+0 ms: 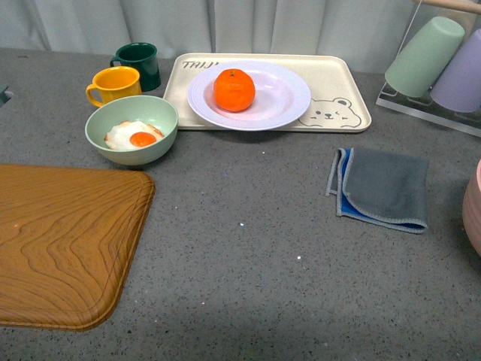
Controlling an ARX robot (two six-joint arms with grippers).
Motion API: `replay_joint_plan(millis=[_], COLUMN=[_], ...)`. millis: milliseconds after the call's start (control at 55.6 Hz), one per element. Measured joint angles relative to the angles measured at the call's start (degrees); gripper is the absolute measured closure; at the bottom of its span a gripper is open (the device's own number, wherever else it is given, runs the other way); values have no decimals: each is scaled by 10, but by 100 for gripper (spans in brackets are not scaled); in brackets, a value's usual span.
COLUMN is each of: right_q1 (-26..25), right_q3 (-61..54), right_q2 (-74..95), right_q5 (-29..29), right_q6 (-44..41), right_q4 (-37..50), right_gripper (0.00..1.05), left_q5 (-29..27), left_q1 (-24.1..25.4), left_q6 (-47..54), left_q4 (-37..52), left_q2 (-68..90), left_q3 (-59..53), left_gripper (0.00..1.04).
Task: Place orange and plate with both arms
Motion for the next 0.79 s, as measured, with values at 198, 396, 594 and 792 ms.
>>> replay_joint_plan(millis=[198, 396, 594, 792], right_q1=[0, 0, 0, 0], right_q3=[0, 0, 0, 0], right_q2=[-32, -58, -156, -157], right_q5=[0, 0, -2, -2], right_q6=[0, 0, 0, -1], right_q4=[-32, -58, -159, -160], right_gripper=[104, 104, 104, 84], left_q5=[0, 0, 0, 0], left_q1=[0, 0, 0, 0], left_q6=[0, 0, 0, 0], left_q4=[0, 0, 0, 0], left_q2=[0, 0, 0, 0], left_q3=[0, 0, 0, 0], left_gripper=[7, 7, 7, 7])
